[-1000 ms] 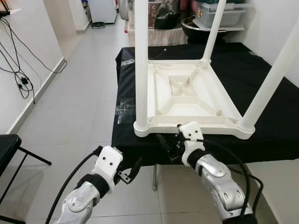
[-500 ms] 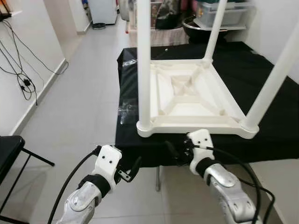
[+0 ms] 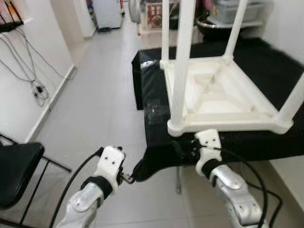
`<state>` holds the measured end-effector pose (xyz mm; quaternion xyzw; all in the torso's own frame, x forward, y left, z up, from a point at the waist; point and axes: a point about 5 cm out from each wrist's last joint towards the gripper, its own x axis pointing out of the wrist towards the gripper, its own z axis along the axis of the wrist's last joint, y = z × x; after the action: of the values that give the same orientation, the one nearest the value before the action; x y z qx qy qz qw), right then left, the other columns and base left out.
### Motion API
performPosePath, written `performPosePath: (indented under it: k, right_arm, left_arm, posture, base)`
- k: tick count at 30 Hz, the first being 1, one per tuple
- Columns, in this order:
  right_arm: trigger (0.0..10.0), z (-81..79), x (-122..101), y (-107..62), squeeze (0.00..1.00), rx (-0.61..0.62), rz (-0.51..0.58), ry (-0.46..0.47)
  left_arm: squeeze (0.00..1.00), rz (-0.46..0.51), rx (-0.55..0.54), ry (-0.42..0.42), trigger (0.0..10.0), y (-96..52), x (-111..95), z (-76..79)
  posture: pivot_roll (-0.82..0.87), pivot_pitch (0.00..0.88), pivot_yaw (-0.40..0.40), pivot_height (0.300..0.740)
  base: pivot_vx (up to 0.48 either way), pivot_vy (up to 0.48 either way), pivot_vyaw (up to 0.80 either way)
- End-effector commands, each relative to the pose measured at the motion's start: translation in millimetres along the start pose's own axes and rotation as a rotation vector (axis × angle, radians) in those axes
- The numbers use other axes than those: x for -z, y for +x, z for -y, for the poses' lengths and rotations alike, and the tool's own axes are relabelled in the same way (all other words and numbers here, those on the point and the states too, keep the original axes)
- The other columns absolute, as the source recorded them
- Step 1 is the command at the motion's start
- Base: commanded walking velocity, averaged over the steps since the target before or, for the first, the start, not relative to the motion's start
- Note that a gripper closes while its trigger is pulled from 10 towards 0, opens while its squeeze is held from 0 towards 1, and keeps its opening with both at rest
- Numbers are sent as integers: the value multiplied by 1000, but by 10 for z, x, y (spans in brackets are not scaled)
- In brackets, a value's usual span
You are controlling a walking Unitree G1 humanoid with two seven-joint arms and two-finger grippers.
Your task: Building children table
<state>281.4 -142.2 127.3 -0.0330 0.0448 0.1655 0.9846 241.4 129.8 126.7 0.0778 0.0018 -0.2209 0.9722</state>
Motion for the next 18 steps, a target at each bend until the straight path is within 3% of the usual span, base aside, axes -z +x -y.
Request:
performPosePath:
  k: [1,12,18]
  right_arm:
    - [10000,-63,-7,25,0,-19,2,24]
    - [10000,-96,-20,57,0,-25,8,30]
    - [10000,-107,-27,76,0,-25,12,31]
  left_arm:
    - [0,-44,-17,21,10000,-57,69,-63]
    - [0,-46,-44,13,10000,-68,81,-125]
    - [0,-27,-83,1,10000,-93,72,-181]
  posture:
    - [-19,53,10,740]
    - [-11,49,19,740]
    - [-7,46,21,740]
  base:
    - [0,480,0]
    - [0,480,0]
    - [0,0,0]
